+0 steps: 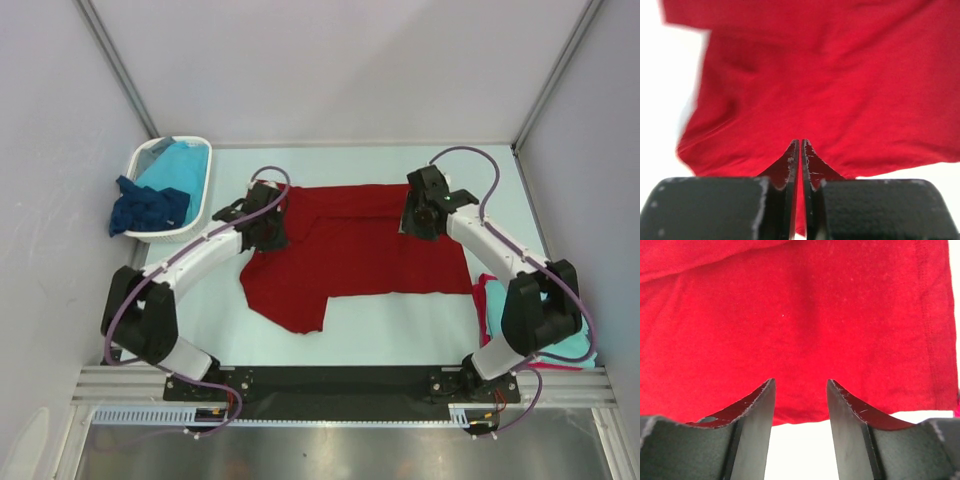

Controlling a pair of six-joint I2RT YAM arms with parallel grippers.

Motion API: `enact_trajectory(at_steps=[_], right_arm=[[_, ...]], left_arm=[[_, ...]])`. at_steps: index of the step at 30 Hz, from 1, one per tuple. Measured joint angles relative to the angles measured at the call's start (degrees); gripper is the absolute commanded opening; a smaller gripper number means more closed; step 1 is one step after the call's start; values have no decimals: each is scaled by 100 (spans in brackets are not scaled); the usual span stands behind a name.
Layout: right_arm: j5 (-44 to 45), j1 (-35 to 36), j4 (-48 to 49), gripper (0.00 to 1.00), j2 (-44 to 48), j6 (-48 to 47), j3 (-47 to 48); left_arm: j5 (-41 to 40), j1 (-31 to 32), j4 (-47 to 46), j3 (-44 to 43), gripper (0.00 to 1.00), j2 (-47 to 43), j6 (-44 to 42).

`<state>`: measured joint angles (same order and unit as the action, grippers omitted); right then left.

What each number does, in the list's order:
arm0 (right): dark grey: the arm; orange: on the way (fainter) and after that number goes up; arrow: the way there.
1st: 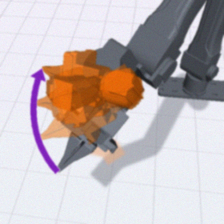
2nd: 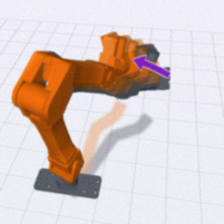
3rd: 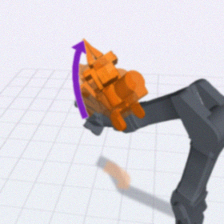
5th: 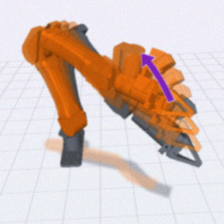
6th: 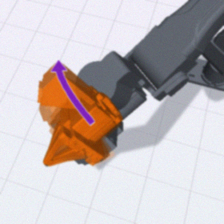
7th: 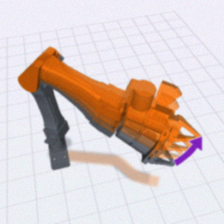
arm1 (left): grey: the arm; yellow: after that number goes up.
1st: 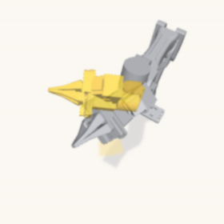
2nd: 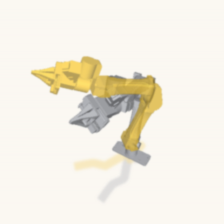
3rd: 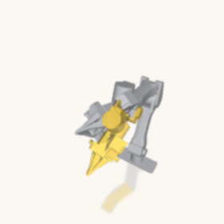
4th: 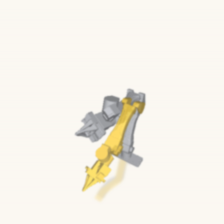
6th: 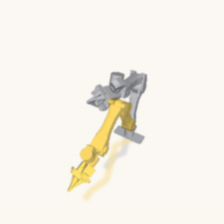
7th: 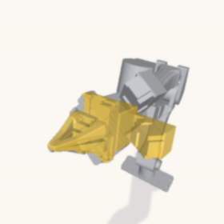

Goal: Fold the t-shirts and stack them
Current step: Fold the flattened tshirt in 1/3 of the way

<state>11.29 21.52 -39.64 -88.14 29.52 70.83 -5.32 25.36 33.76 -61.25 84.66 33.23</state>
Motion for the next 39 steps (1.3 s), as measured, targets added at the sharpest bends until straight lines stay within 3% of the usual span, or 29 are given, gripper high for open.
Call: enact_trajectory(at_steps=[6,15,29,39], right_arm=[[-133,125,87,50,-800,7,96],[-286,466,151,50,-1088,33,227],[-382,496,214,48,-1451,46,286],[-378,483,216,48,-1451,46,286]], left_arm=[[-160,608,-111,-490,14,789,-225],[-356,590,4,-654,15,1711,-236],[-422,-289,-13,-754,13,1961,-234],[-457,-566,-7,-754,13,2129,-216]])
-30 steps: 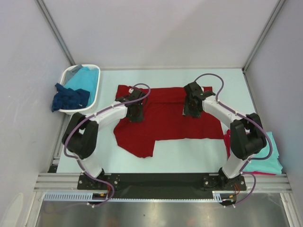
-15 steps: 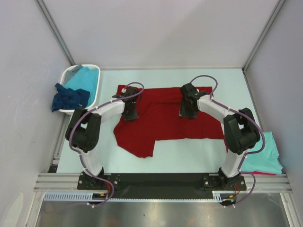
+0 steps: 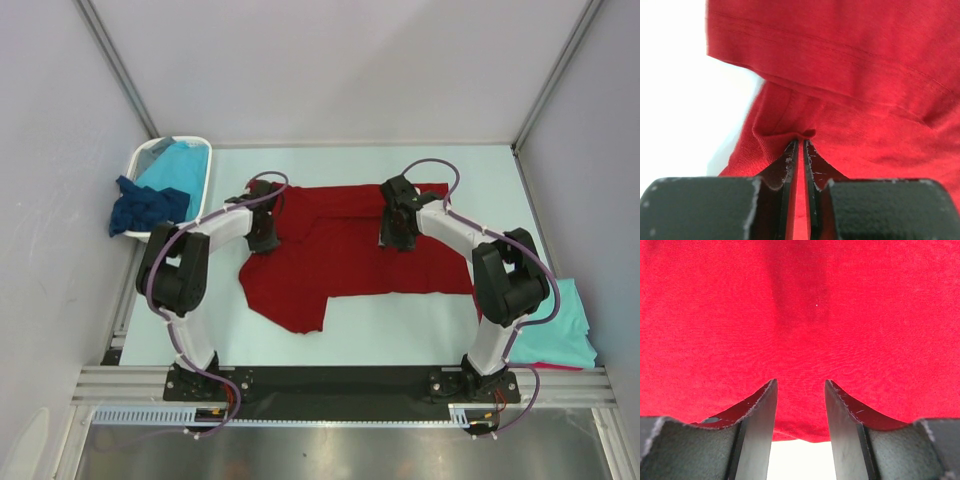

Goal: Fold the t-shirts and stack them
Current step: Fold the flattened tshirt in 1/3 of the way

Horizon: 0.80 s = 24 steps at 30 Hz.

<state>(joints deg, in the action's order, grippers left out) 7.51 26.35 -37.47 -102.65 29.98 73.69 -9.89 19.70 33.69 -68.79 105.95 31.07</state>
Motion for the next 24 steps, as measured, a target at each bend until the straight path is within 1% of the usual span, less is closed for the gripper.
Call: enact_trajectory(at_steps=[11,20,24], right_arm=[[7,-22,9,48,0,0,-33],[13,-22,15,47,4,2,-160],[15,-22,26,47,24,2,-214]], left_arm=[[-188,-844,79,0,13,-11,120],[-535,-975,337,17,13,-46,293],[-634,-1174,448,22,13,-52,372]])
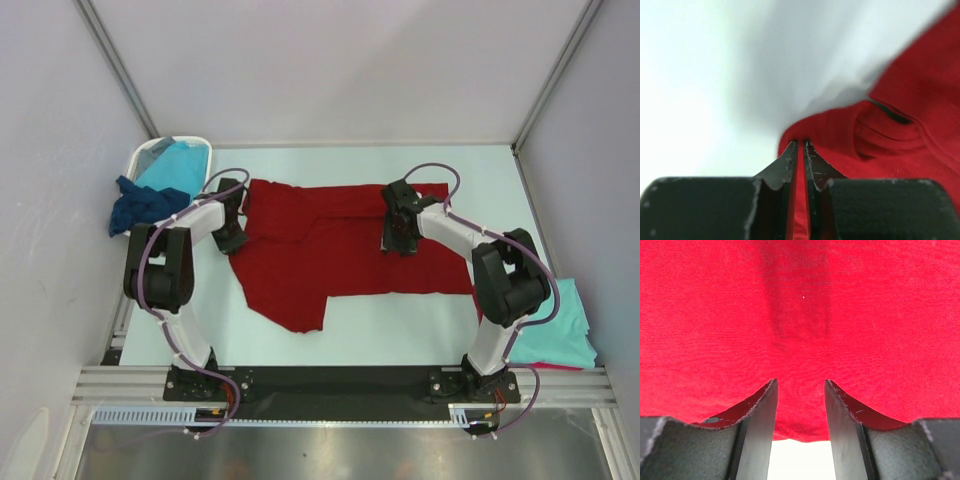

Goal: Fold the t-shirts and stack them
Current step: Fold the flattened tshirt in 1/3 of the way

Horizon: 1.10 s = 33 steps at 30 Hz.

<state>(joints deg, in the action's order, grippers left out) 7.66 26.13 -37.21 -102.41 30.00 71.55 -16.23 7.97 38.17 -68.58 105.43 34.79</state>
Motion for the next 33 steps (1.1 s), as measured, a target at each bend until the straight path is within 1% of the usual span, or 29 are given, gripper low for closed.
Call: enact_trajectory(at_steps=[4,6,10,13,17,20,27,33], right_arm=[[2,0,17,47,26,0,-48],[-2,2,26,47,31,0,-50],[-4,2,33,47,33,0,-52],[-17,9,57,46,33,0,-52],[-22,42,114,45,33,0,-52],[-22,70,219,45,2,9,-50],[-74,26,476,42,-581,142,114],[-177,-238,610,38,-846,195,382]], left_arm=[[-22,-254,61,0,13,-9,101],[-68,-319,98,-4,11,-24,125],[-151,-358,210,-26,12,-149,125],[-170,-306,245,-26,12,-485,122],[-170,-127,229,-28,13,-999,120],[-149,85,155,-28,13,-1169,120],[-7,645,55,-28,13,-1054,120],[164,957,-76,-28,13,-715,118]])
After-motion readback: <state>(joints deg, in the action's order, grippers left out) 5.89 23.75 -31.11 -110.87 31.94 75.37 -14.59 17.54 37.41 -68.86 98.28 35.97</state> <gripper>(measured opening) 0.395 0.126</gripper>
